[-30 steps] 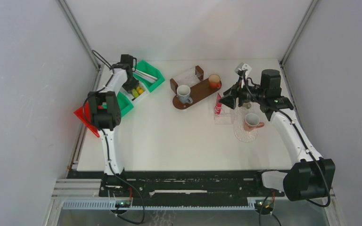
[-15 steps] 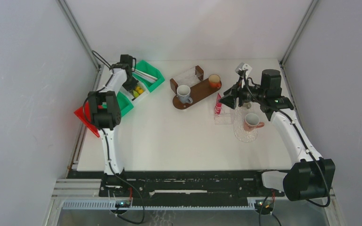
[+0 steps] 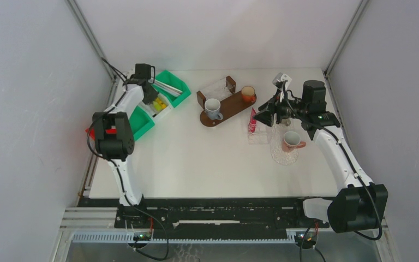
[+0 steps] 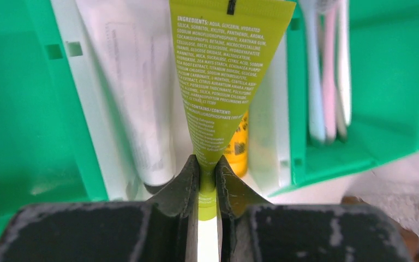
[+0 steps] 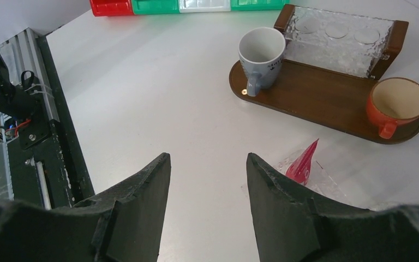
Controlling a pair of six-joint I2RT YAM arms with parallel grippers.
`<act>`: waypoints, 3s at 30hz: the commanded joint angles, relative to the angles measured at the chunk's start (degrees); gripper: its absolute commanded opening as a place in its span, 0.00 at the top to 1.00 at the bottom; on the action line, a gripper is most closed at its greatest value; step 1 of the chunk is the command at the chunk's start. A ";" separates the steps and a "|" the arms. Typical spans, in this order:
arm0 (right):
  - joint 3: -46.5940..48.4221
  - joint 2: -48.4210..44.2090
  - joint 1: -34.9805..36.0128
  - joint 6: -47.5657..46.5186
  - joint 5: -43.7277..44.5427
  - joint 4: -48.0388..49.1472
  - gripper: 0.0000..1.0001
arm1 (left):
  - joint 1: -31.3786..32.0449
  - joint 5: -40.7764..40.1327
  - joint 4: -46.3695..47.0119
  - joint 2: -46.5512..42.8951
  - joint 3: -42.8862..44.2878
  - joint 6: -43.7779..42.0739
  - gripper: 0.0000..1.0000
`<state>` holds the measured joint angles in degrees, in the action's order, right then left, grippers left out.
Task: Prepare toiletry sets of a toothbrush and toothpaste on the tray
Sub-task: Pick up the toothpaste from the storage box, then place the toothpaste in the toothpaste holder.
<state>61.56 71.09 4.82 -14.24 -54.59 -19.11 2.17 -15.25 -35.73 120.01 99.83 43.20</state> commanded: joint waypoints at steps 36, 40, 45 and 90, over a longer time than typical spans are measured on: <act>-6.19 -6.61 2.37 17.08 -24.83 21.39 0.29 | 36.49 41.50 74.22 -52.42 -52.64 -20.02 0.94; -6.19 -6.97 2.74 18.10 -25.02 22.52 0.25 | 39.59 45.39 74.48 -48.55 -50.40 -19.54 0.95; -6.20 -7.59 3.51 17.07 -25.82 22.01 0.23 | 41.71 48.56 74.73 -45.91 -49.37 -18.56 0.95; -6.19 -5.08 10.38 6.44 -21.22 14.31 0.83 | 43.92 30.06 54.38 -61.60 -49.40 -22.01 0.10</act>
<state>55.02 66.15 14.63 -4.73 -78.22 -4.43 46.35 20.88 26.30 57.74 43.66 18.26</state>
